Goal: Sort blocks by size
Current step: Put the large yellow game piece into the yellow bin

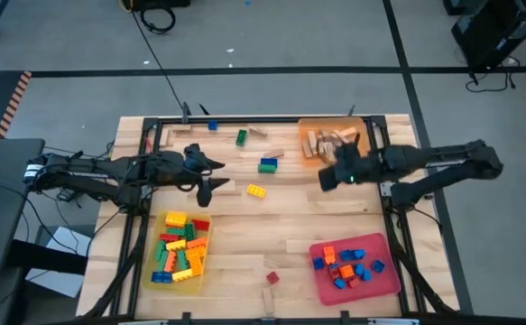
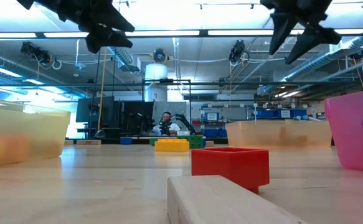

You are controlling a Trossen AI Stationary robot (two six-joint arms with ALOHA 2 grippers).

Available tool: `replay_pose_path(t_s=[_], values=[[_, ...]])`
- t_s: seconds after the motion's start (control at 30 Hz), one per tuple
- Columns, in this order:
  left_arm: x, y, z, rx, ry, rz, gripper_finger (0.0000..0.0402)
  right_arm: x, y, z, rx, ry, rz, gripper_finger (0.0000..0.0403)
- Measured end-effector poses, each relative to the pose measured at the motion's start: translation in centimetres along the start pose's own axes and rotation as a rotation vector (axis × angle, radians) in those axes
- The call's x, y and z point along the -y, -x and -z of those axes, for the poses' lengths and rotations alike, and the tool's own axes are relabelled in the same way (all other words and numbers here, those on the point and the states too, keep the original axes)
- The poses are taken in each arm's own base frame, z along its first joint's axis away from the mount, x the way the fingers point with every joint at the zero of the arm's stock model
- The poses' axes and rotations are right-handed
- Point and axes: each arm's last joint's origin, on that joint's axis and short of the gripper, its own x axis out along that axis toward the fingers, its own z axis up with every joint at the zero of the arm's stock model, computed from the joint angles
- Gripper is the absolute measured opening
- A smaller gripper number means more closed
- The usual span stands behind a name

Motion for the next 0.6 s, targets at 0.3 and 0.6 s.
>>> replay_pose_path(t_s=[0.3,0.6], values=[[0.0,-1.3,0.4,-0.043,0.117,-0.017,0.0254,-2.6,-0.2,5.3,0.028,0.196,0.004,0.0248],[0.1,-6.4,-0.5,-0.229,-0.005,-0.021,0.0254,-4.1,-2.4,9.2,0.005,0.355,0.086,0.0243]])
